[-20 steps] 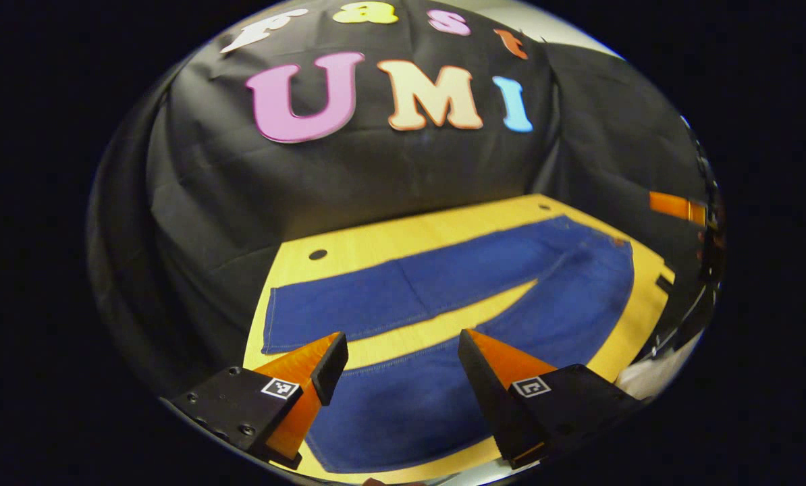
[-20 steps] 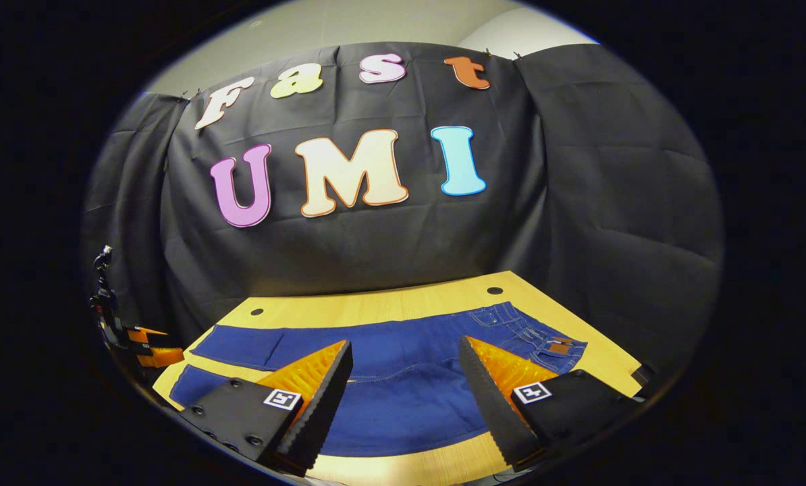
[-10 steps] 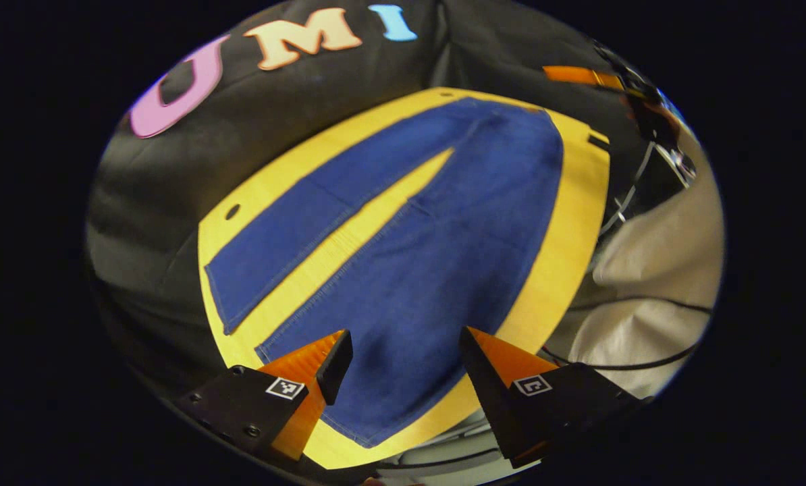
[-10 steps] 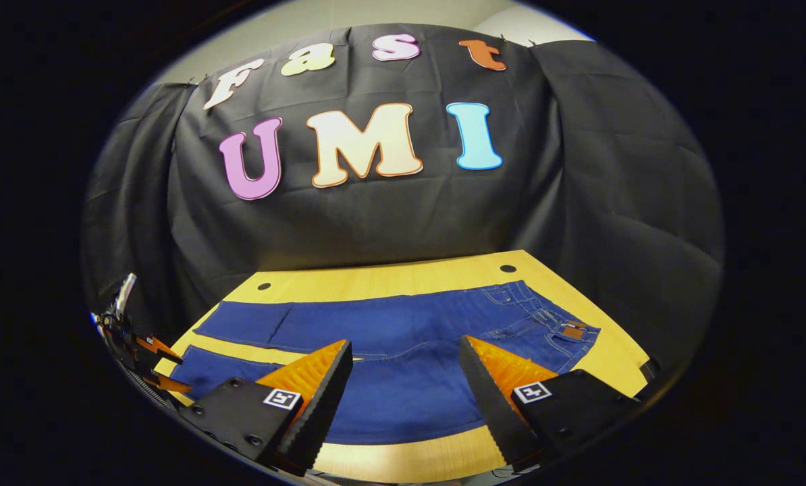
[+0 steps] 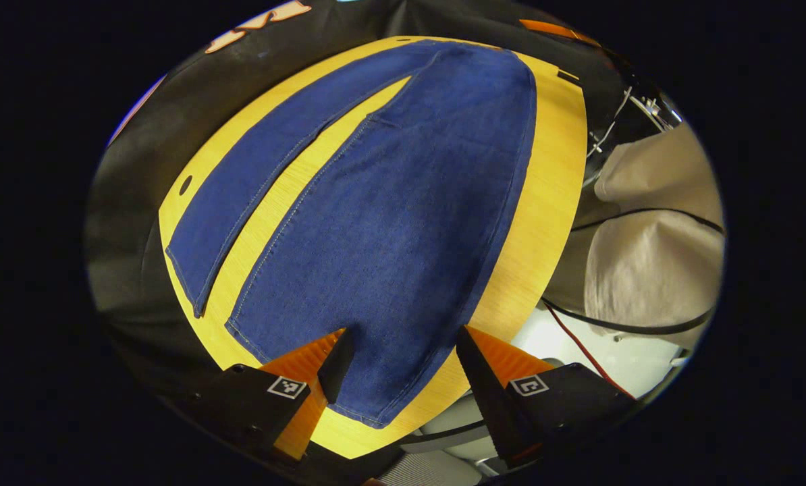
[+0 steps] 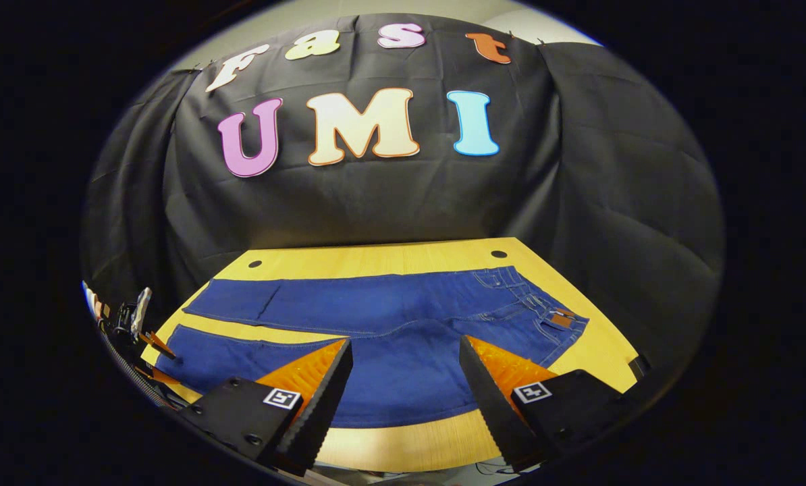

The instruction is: Grasp the waist and the cuffs of the jeans and fold them to make the two legs overlap; first hold the waist and fold one-third of the jeans toward the cuffs, then hold the cuffs and fold the remaining one-third in the same direction to finish folding.

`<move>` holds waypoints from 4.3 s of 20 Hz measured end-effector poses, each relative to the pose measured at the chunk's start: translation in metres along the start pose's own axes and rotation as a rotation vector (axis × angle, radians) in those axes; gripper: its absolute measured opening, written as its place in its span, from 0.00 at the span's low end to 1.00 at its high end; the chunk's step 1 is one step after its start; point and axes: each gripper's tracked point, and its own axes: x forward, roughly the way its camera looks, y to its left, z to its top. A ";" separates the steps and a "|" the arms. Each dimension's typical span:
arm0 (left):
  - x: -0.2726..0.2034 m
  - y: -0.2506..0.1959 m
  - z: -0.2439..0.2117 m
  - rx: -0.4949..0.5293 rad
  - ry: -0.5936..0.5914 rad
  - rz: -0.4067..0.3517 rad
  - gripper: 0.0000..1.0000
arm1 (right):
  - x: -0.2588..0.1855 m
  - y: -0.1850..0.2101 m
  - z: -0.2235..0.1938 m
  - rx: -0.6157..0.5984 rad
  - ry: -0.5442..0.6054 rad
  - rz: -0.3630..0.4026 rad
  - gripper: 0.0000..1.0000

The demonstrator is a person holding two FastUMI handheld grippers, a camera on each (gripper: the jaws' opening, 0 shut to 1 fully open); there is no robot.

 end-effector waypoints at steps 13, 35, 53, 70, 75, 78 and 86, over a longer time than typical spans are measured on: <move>0.011 -0.008 -0.007 0.026 0.148 -0.133 0.84 | 0.007 -0.006 -0.008 0.016 0.025 -0.015 0.98; 0.007 -0.002 -0.019 0.126 0.173 -0.208 0.00 | 0.009 0.040 -0.044 -0.177 0.154 0.103 0.98; 0.001 0.006 -0.036 0.051 0.291 -0.220 0.00 | 0.043 -0.074 -0.133 -1.040 0.728 0.459 0.99; 0.005 0.007 -0.034 -0.083 0.385 -0.139 0.00 | 0.095 -0.158 -0.162 -1.097 1.012 0.572 0.92; 0.005 0.007 -0.033 -0.123 0.377 -0.137 0.00 | 0.096 -0.160 -0.164 -1.079 1.006 0.566 0.91; 0.006 0.007 -0.032 -0.139 0.357 -0.126 0.00 | 0.094 -0.157 -0.163 -1.053 1.000 0.566 0.73; 0.007 0.008 -0.033 -0.124 0.337 -0.120 0.00 | 0.079 -0.144 -0.164 -1.064 0.913 0.512 0.15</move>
